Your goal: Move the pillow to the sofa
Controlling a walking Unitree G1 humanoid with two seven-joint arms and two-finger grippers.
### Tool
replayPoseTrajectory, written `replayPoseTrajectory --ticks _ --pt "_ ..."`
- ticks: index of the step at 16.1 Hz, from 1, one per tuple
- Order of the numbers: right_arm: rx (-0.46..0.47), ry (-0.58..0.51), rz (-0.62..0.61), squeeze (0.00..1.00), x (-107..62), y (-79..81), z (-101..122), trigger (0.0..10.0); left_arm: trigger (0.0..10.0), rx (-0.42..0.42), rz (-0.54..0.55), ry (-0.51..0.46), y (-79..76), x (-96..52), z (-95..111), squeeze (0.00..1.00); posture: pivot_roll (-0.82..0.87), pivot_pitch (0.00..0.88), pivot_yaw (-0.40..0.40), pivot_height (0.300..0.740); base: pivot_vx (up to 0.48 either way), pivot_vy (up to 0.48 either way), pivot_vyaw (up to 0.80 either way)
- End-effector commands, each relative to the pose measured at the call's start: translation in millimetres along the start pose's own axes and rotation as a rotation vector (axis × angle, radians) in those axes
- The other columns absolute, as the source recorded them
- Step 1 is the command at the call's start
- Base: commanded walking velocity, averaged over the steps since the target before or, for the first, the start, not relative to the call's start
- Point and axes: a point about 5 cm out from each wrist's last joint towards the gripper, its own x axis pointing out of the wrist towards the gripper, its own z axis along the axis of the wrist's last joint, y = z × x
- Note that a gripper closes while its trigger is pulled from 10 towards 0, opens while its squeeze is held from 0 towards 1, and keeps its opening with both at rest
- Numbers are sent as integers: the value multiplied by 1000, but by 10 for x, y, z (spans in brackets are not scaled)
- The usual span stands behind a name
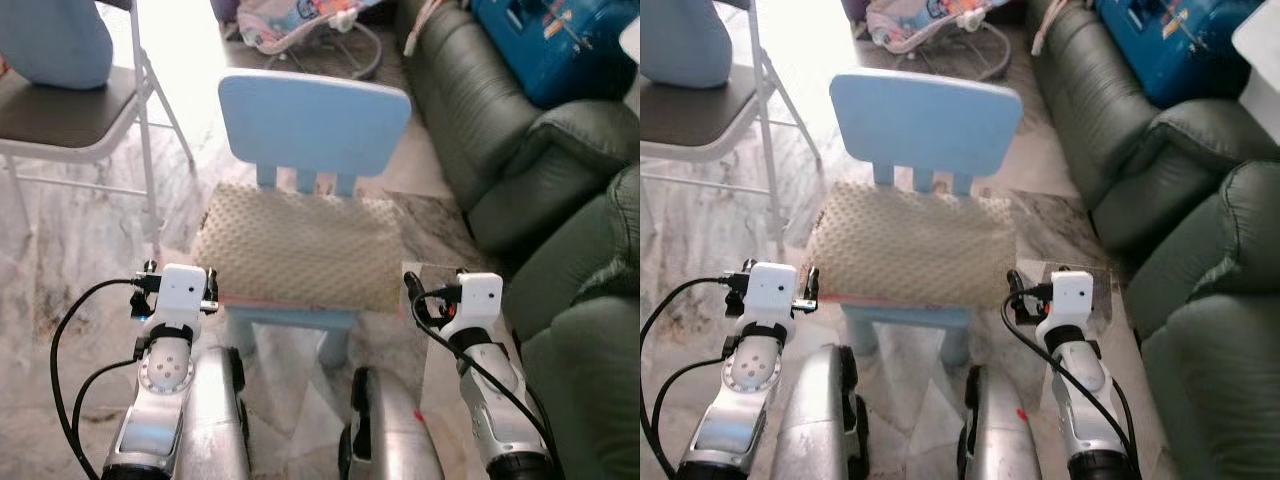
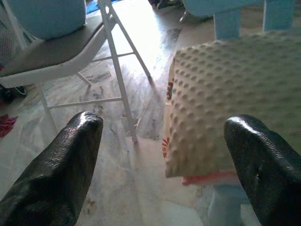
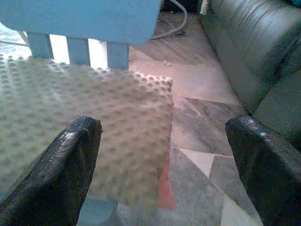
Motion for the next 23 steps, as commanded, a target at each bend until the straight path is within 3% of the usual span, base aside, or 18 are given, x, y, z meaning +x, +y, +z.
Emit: replayPoseTrajectory --ticks 1,13,23 --pt "6 15 -3 0 -33 -29 -39 10000 10000 18 -4 19 -17 -31 -39 0 -28 172 -63 537 0 0 0" --pt "12 14 11 0 -7 -24 -35 10000 10000 19 11 11 46 -2 -25 0 -20 171 -68 537 0 0 0" --pt "2 19 16 0 -8 -29 -44 10000 10000 3 0 8 14 -6 -12 0 -27 178 -71 537 278 0 0"
